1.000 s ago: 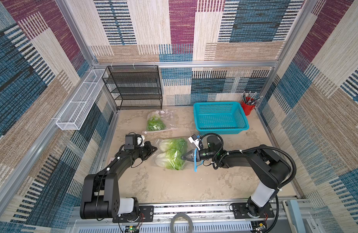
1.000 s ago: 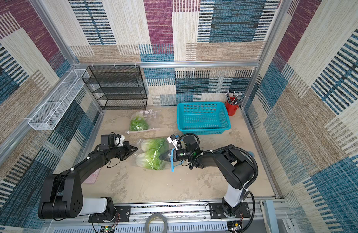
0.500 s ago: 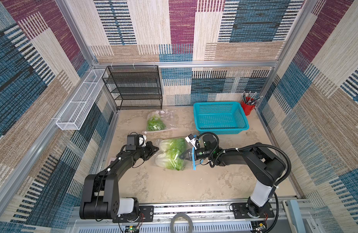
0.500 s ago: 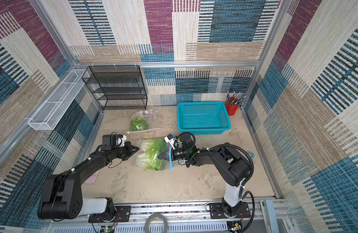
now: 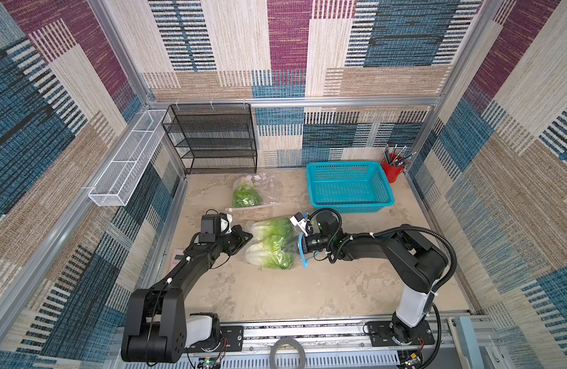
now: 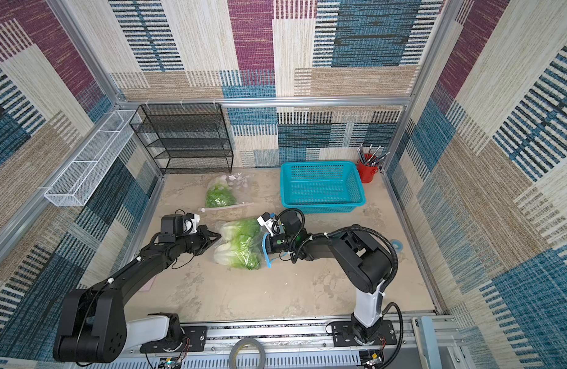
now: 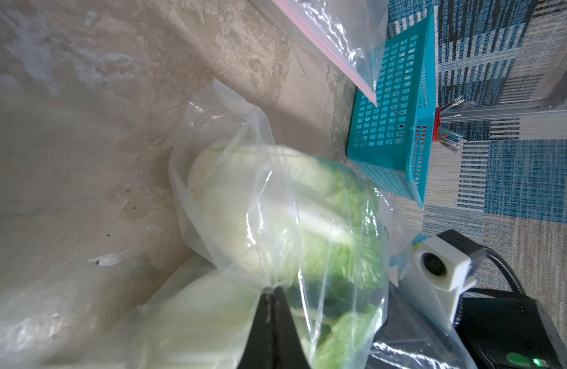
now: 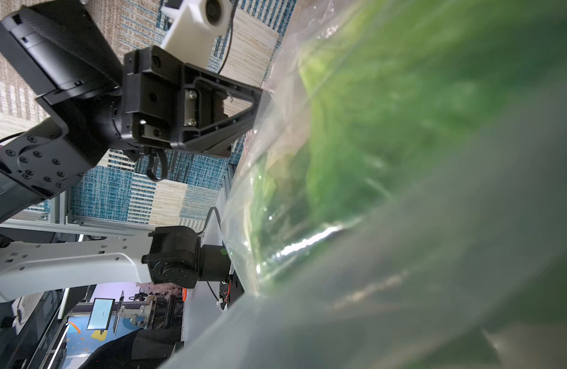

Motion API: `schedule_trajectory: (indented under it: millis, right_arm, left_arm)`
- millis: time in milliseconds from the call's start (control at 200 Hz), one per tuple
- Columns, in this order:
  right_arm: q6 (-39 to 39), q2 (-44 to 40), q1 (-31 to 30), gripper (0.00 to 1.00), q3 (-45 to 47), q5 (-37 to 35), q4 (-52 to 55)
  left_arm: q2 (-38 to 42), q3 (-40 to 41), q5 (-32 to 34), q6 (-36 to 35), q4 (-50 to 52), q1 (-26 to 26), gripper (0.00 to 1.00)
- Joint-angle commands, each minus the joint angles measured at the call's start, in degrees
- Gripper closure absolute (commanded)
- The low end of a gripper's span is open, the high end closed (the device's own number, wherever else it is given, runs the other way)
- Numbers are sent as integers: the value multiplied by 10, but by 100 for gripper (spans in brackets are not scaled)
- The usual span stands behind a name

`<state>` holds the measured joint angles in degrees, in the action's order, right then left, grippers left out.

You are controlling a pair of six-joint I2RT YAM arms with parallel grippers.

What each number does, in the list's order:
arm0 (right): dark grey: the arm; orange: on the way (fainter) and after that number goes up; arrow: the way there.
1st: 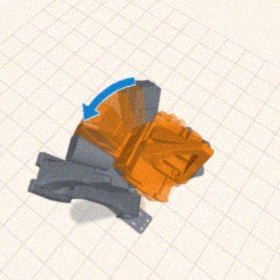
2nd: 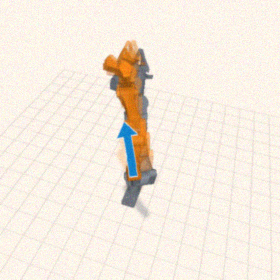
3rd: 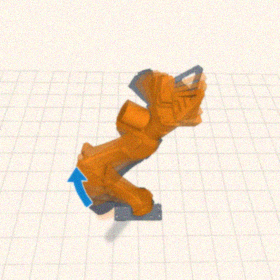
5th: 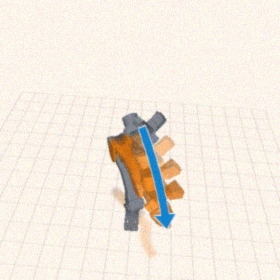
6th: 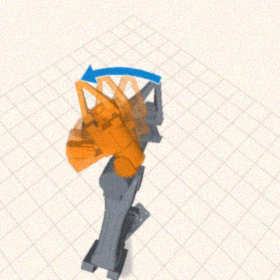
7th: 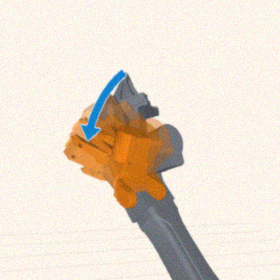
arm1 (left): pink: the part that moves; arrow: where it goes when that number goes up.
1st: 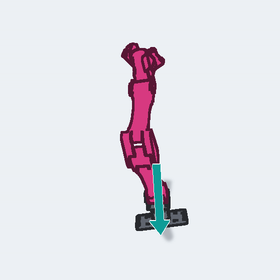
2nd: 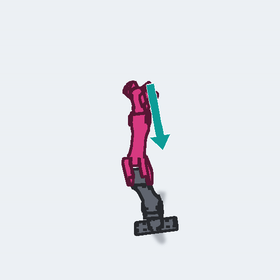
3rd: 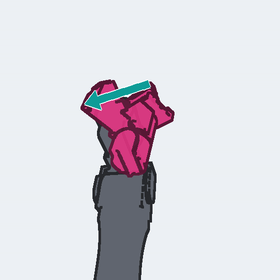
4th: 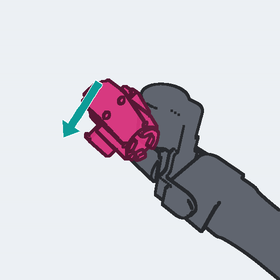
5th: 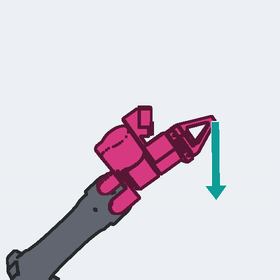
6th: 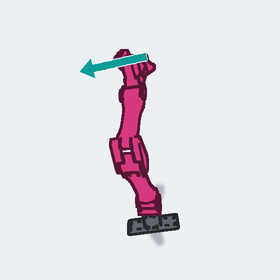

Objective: Open the zip-top bag and take out the chinese cabbages
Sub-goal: Pick up the Chinese cabbage from the zipper food storage bag.

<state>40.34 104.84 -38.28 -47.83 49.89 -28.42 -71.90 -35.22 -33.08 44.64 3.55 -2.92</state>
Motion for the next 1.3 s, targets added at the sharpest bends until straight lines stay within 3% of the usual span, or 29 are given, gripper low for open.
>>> schedule_trajectory:
  millis: [0, 291, 852, 1292]
  right_arm:
    - [2, -5, -1, 100, -7, 6, 17]
    - [-59, -20, -1, 100, -44, 14, 126]
    - [-123, -63, -1, 100, -39, 10, 200]
    - [-165, -133, -2, 100, -14, -59, 213]
  left_arm:
    - [30, 2, 39, 16, 18, -1, 100]
    - [80, 24, 101, 11, 52, -1, 100]
    - [97, 22, 188, 24, 74, -1, 100]
    - [149, 27, 259, 14, 101, -1, 100]
